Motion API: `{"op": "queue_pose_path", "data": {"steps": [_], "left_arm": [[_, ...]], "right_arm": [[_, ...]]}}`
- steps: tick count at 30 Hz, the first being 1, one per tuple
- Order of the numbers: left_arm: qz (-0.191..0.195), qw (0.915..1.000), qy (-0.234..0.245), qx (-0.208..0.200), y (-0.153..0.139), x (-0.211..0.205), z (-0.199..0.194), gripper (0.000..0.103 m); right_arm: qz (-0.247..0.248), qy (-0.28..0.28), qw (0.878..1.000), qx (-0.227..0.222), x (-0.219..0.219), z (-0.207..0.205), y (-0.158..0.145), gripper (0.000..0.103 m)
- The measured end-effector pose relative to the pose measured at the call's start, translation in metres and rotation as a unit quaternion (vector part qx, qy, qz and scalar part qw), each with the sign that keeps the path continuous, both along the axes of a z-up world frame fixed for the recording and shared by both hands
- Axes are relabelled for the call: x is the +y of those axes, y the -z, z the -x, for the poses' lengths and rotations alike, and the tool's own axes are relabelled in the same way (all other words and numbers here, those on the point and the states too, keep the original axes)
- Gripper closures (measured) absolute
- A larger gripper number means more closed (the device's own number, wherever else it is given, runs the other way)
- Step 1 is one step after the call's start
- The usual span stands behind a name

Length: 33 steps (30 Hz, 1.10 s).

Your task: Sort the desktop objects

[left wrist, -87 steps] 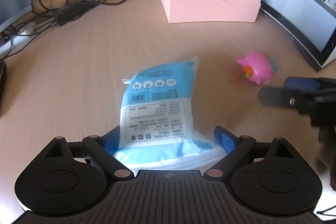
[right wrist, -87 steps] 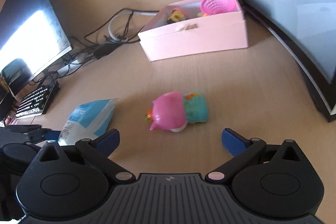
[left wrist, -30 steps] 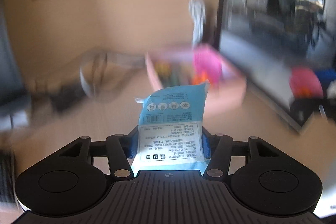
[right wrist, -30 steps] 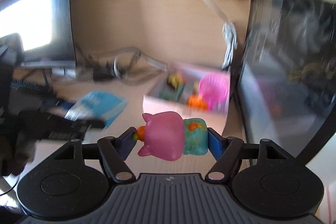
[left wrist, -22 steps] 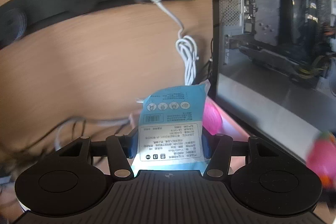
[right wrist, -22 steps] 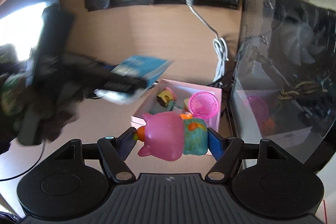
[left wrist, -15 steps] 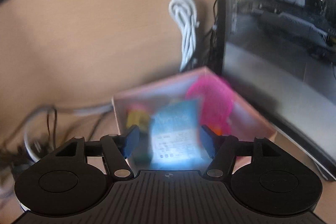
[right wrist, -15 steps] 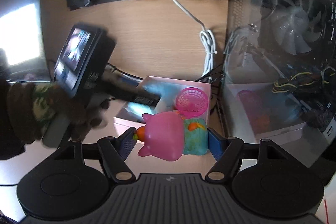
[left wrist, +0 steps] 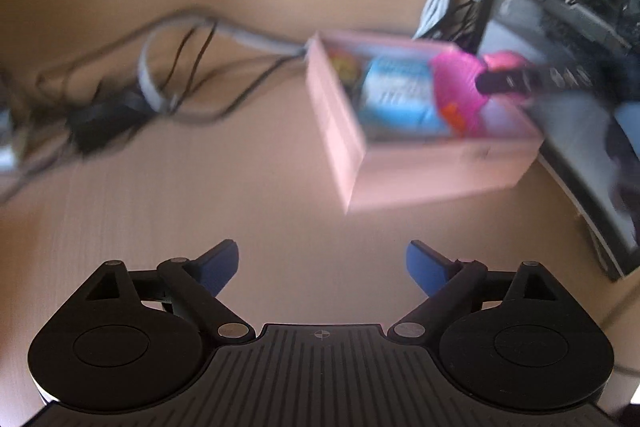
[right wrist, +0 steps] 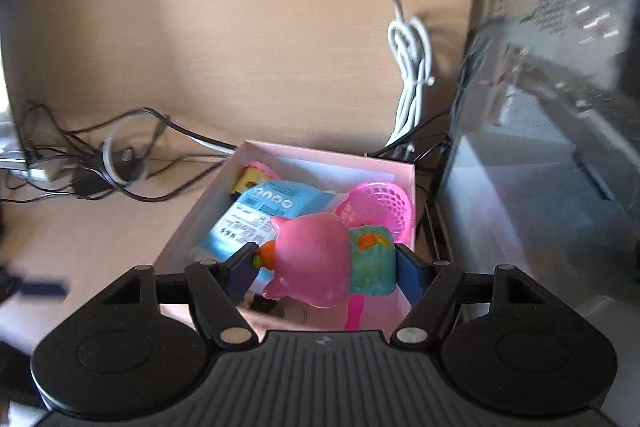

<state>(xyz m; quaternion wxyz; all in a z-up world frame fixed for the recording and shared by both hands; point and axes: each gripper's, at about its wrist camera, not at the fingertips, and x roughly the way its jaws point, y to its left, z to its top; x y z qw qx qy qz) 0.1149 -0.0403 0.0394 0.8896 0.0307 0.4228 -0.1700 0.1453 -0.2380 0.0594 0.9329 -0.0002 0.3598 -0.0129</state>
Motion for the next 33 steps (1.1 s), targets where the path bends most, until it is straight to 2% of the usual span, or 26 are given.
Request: {"op": "queue_pose_path", "data": {"steps": [3, 7, 12, 18, 21, 25, 29, 33], "left_arm": [[0.008, 0.9995, -0.023, 0.018, 0.008, 0.017, 0.018, 0.007], [0.006, 0.9993, -0.032, 0.017, 0.015, 0.033, 0.045, 0.005], [0.015, 0.9989, -0.044, 0.000, 0.020, 0.043, 0.071, 0.002], [0.025, 0.9984, -0.050, -0.008, 0.034, 0.052, 0.091, 0.000], [0.017, 0.9981, -0.045, -0.039, 0.039, 0.050, 0.099, 0.000], [0.000, 0.9961, -0.043, -0.077, 0.046, 0.042, 0.104, 0.000], [-0.026, 0.9951, -0.054, -0.078, 0.048, 0.037, 0.102, 0.000], [-0.028, 0.9943, -0.060, -0.084, 0.049, 0.038, 0.103, 0.000]], "right_arm": [[-0.003, 0.003, 1.000, 0.012, 0.006, 0.006, 0.008, 0.023], [-0.012, -0.017, 1.000, 0.006, 0.016, 0.043, 0.010, 0.015], [-0.016, -0.022, 0.999, 0.018, 0.031, 0.093, 0.024, 0.009], [-0.039, 0.013, 0.998, 0.040, 0.050, 0.138, 0.046, 0.000], [-0.029, 0.034, 0.998, 0.044, 0.060, 0.154, 0.057, 0.000], [0.000, 0.050, 0.997, 0.062, 0.073, 0.163, 0.072, 0.000], [0.003, 0.046, 0.996, 0.075, 0.077, 0.154, 0.085, 0.000], [0.003, 0.033, 0.999, 0.039, 0.077, 0.142, 0.090, 0.000]]}}
